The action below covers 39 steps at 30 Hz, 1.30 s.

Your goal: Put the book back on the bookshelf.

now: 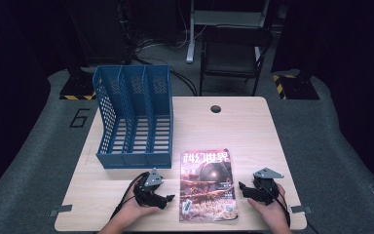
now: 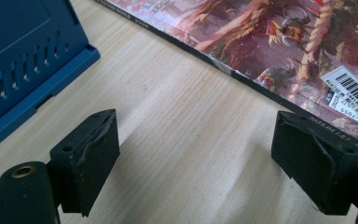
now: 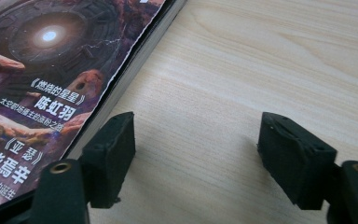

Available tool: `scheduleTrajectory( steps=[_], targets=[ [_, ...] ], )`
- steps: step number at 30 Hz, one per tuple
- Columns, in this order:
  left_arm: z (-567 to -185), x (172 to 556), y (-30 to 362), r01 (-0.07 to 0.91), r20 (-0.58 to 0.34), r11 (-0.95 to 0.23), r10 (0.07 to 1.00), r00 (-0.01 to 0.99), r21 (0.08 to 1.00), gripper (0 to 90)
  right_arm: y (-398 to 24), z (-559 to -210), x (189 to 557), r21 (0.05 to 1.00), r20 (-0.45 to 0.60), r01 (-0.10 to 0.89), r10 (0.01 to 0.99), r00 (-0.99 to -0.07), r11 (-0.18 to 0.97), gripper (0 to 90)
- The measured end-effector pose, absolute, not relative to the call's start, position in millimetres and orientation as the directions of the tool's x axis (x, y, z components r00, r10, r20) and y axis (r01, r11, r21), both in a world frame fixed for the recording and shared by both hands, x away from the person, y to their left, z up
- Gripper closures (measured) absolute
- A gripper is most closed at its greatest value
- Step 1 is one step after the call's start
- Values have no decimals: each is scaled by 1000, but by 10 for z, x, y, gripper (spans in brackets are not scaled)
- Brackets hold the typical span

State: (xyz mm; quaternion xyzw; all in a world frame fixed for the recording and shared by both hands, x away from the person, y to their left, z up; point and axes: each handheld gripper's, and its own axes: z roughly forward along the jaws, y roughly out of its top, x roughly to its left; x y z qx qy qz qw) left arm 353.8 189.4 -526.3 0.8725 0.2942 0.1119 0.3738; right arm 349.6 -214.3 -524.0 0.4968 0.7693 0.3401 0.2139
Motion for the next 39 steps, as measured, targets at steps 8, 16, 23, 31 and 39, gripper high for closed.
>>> scheduleTrajectory(
  steps=[8,16,23,31,39],
  targets=[
    [-5201,3569,1909,506,-100,-506,631,769,699,232,-2202,-5167,3475,704,122,680,909,-399,205,446],
    [-5155,3590,1945,588,-179,-446,674,716,675,312,-2151,-5124,3487,692,143,692,901,-409,204,499],
    [-5090,3587,1853,601,-207,-426,673,710,677,330,-2012,-5034,3461,720,147,658,879,-454,219,500],
    [-5084,3534,1745,606,-203,-423,683,702,674,374,-1893,-4987,3477,730,187,653,860,-474,202,525],
    [-5076,3539,1562,630,-262,-375,678,687,680,403,-1849,-5032,3486,720,193,660,852,-487,214,528]
  ],
)
